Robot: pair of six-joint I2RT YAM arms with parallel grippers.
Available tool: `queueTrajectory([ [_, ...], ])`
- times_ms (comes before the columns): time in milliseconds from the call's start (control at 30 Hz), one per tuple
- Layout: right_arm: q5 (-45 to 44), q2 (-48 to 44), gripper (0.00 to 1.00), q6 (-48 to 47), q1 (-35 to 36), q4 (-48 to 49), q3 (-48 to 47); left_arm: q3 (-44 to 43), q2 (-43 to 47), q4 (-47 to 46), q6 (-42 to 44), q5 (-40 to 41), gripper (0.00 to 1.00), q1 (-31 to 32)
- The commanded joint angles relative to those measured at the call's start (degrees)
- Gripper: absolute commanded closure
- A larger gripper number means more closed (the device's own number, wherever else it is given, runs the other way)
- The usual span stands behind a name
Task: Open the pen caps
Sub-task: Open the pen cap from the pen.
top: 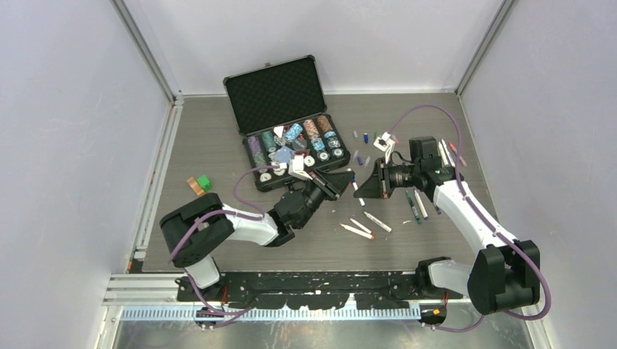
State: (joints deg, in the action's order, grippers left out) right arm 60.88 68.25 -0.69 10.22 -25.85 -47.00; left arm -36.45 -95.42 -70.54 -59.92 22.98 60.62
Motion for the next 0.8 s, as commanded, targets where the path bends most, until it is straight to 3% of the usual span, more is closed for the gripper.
queueTrajectory([
  [0, 0.26, -0.32, 1.0, -2.77, -0.05, -1.41, -2.37, -2.29, -0.5, -0.72, -0.15, 0.71, 0.8, -0.06],
  [67, -0.04, -0.31, 1.0, -3.07, -0.03, -1.76, -2.48, -2.48, -0.4, 0.44, -0.11, 0.43, 0.85, -0.12],
  [100, -0.22, -0.23, 1.0, -3.36, -0.02, -2.26, -2.6, -2.49, -0.35, 0.71, 0.09, 0.25, 0.96, -0.26],
  [133, -0.51, 0.01, 1.0, -4.22, 0.04, -3.65, -2.92, -2.37, -0.15, 0.67, 0.33, 0.25, 1.0, -0.37],
  [300, -1.13, 2.42, 1.0, -16.94, 0.5, -19.81, -8.14, 0.26, 6.13, 2.63, 2.48, 2.48, 1.0, -8.3],
  [433, -1.95, 2.39, 1.0, -20.44, 0.59, -23.2, -7.57, -1.65, 13.79, 11.0, 2.58, 5.86, 1.0, -15.64],
  [767, -2.03, 4.43, 1.0, -26.36, 2.76, -28.82, -9.5, -0.72, 19.4, 13.1, 4.48, 13.72, 1.0, -18.32],
])
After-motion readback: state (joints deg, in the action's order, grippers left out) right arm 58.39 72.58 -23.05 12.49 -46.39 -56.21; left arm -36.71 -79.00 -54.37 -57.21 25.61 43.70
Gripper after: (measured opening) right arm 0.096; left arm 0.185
